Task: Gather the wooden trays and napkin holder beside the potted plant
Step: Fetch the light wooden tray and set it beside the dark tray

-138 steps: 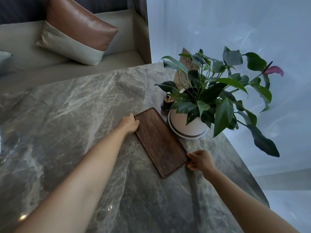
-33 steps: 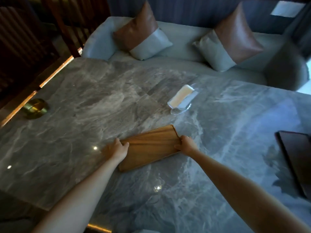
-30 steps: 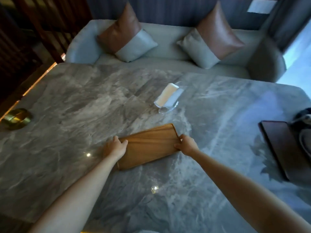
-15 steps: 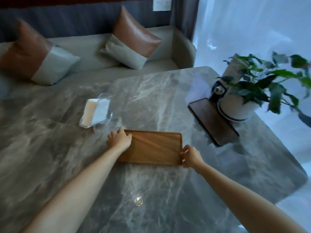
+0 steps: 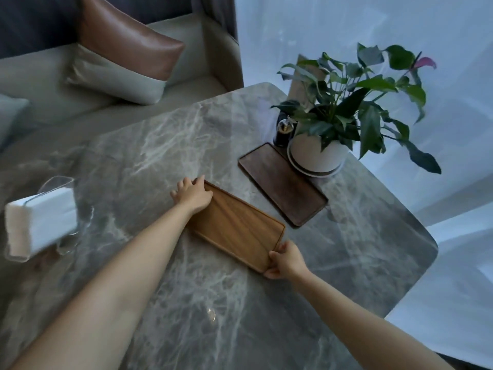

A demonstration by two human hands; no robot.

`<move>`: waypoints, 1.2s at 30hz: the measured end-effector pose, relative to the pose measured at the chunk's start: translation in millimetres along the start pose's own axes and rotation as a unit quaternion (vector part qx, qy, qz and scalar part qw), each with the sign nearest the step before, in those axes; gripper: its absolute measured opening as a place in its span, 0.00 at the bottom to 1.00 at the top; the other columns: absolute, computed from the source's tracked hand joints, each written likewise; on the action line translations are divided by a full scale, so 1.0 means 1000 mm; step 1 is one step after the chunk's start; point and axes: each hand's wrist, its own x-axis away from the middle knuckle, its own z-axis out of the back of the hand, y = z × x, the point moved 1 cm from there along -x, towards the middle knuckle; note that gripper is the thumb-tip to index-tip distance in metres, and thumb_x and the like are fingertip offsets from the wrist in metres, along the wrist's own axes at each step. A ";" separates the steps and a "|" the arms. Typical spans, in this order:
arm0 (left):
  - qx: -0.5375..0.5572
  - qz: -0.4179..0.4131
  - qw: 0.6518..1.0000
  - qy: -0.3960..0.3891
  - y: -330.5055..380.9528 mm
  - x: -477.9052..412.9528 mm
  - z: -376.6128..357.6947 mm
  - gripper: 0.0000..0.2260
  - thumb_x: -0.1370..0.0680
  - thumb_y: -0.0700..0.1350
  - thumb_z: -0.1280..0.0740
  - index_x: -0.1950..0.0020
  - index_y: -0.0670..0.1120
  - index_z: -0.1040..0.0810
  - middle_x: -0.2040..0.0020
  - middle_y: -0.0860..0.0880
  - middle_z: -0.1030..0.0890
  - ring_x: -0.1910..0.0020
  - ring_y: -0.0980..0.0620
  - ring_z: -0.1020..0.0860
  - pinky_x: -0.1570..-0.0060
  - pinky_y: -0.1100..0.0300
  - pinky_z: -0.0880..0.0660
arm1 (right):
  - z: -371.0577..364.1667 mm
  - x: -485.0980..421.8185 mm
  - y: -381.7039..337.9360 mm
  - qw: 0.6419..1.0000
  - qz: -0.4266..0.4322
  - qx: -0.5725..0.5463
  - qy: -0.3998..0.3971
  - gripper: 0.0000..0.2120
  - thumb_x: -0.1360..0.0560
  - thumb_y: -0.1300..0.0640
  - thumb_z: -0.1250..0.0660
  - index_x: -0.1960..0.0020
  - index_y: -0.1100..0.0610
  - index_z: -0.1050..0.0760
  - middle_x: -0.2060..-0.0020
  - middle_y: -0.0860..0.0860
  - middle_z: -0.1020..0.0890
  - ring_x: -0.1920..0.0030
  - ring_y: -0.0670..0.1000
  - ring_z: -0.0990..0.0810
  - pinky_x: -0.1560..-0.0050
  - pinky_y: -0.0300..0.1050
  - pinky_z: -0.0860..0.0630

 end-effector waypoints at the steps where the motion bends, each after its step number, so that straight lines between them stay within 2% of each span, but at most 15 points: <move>1: -0.004 -0.007 1.000 -0.006 0.007 -0.006 -0.001 0.25 0.20 0.52 0.45 0.24 0.51 0.47 0.24 0.40 0.45 0.25 0.41 0.48 0.27 0.43 0.50 | 0.001 -0.003 0.001 1.000 -0.006 -0.010 0.004 0.13 0.23 0.64 0.42 0.63 0.54 0.42 0.62 0.60 0.25 0.75 0.54 0.23 0.82 0.43 0.24; 5: -0.020 -0.031 0.999 -0.014 0.029 -0.025 -0.007 0.26 0.21 0.51 0.44 0.24 0.51 0.47 0.24 0.41 0.44 0.25 0.42 0.48 0.27 0.45 0.48 | 0.003 -0.013 0.002 0.999 -0.024 -0.042 0.009 0.13 0.23 0.64 0.42 0.63 0.54 0.41 0.55 0.63 0.25 0.81 0.50 0.23 0.82 0.42 0.24; 7: -0.032 -0.037 0.999 -0.012 0.040 -0.033 -0.009 0.26 0.21 0.51 0.44 0.24 0.51 0.47 0.24 0.41 0.45 0.25 0.42 0.48 0.27 0.45 0.48 | 0.004 -0.016 0.003 0.997 -0.031 -0.064 0.008 0.13 0.23 0.64 0.42 0.62 0.54 0.42 0.54 0.64 0.25 0.80 0.50 0.23 0.81 0.42 0.23; 12: -0.047 -0.038 0.998 -0.015 0.057 -0.048 -0.014 0.27 0.21 0.50 0.44 0.24 0.48 0.48 0.23 0.41 0.45 0.24 0.42 0.49 0.27 0.43 0.50 | 0.002 -0.020 0.002 0.994 -0.045 -0.100 0.014 0.12 0.24 0.64 0.41 0.62 0.54 0.41 0.44 0.68 0.25 0.81 0.49 0.22 0.81 0.41 0.23; 17: -0.044 -0.048 0.998 -0.004 0.072 -0.055 -0.017 0.27 0.21 0.48 0.42 0.24 0.44 0.46 0.24 0.42 0.44 0.24 0.43 0.48 0.27 0.43 0.50 | 0.000 -0.022 0.002 0.991 -0.059 -0.117 0.016 0.11 0.24 0.64 0.41 0.61 0.54 0.39 0.41 0.67 0.26 0.78 0.50 0.22 0.79 0.40 0.22; 20: -0.048 -0.055 0.997 0.006 0.079 -0.058 -0.020 0.27 0.21 0.47 0.42 0.24 0.44 0.47 0.24 0.43 0.43 0.25 0.43 0.47 0.27 0.43 0.49 | 0.000 -0.025 -0.001 0.991 -0.062 -0.115 0.020 0.04 0.24 0.64 0.41 0.54 0.58 0.35 0.43 0.67 0.24 0.78 0.48 0.22 0.78 0.41 0.22; 22: -0.049 -0.057 0.997 0.005 0.082 -0.058 -0.021 0.27 0.21 0.47 0.43 0.24 0.44 0.49 0.23 0.44 0.45 0.24 0.44 0.48 0.27 0.42 0.50 | 0.002 -0.025 -0.004 0.992 -0.063 -0.112 0.013 0.03 0.24 0.65 0.41 0.50 0.61 0.34 0.53 0.65 0.21 0.77 0.49 0.22 0.77 0.41 0.21; 23: -0.048 -0.058 0.997 0.004 0.083 -0.059 -0.022 0.27 0.21 0.47 0.43 0.24 0.44 0.50 0.23 0.44 0.46 0.24 0.44 0.49 0.27 0.42 0.51 | 0.003 -0.023 -0.006 0.992 -0.062 -0.107 0.006 0.01 0.24 0.65 0.41 0.52 0.62 0.33 0.60 0.62 0.21 0.76 0.50 0.22 0.76 0.41 0.21; 24: -0.048 -0.060 0.997 0.004 0.083 -0.059 -0.022 0.27 0.21 0.46 0.44 0.24 0.43 0.50 0.23 0.44 0.46 0.24 0.45 0.49 0.27 0.42 0.51 | 0.004 -0.021 -0.008 0.993 -0.060 -0.100 0.003 0.03 0.24 0.65 0.41 0.57 0.62 0.33 0.66 0.59 0.23 0.75 0.51 0.22 0.76 0.41 0.22; 26: -0.048 -0.064 0.997 0.002 0.083 -0.060 -0.021 0.27 0.21 0.46 0.44 0.24 0.43 0.50 0.22 0.45 0.47 0.24 0.45 0.49 0.26 0.42 0.52 | 0.006 -0.019 -0.011 0.994 -0.058 -0.091 -0.001 0.11 0.23 0.65 0.41 0.64 0.60 0.36 0.71 0.57 0.25 0.74 0.52 0.23 0.76 0.40 0.23; 29: -0.045 -0.071 0.996 -0.018 0.081 -0.060 -0.020 0.28 0.20 0.46 0.45 0.23 0.44 0.53 0.21 0.47 0.50 0.23 0.46 0.52 0.26 0.42 0.54 | 0.008 -0.015 -0.014 0.996 -0.061 -0.067 -0.006 0.13 0.23 0.64 0.41 0.65 0.57 0.39 0.71 0.57 0.25 0.74 0.53 0.24 0.76 0.41 0.23; 33: -0.047 -0.074 0.996 -0.027 0.071 -0.058 -0.016 0.30 0.20 0.51 0.45 0.23 0.46 0.56 0.21 0.48 0.55 0.22 0.48 0.56 0.26 0.40 0.56 | 0.015 -0.007 -0.020 0.998 -0.055 -0.030 -0.003 0.12 0.24 0.61 0.38 0.65 0.59 0.37 0.71 0.58 0.24 0.75 0.54 0.23 0.69 0.47 0.21; 35: -0.052 -0.074 0.996 -0.009 0.061 -0.052 -0.010 0.30 0.20 0.52 0.45 0.23 0.47 0.56 0.21 0.48 0.56 0.22 0.48 0.57 0.26 0.40 0.56 | 0.019 0.000 -0.025 0.999 -0.017 0.019 0.020 0.09 0.25 0.58 0.37 0.59 0.59 0.36 0.64 0.60 0.22 0.71 0.56 0.20 0.67 0.52 0.19; 36: -0.054 -0.075 0.996 0.003 0.055 -0.049 -0.006 0.30 0.20 0.52 0.46 0.23 0.47 0.56 0.21 0.48 0.57 0.22 0.48 0.57 0.26 0.40 0.56 | 0.021 0.003 -0.028 0.997 0.020 0.065 0.037 0.09 0.25 0.55 0.37 0.55 0.59 0.36 0.58 0.61 0.21 0.65 0.59 0.19 0.64 0.56 0.18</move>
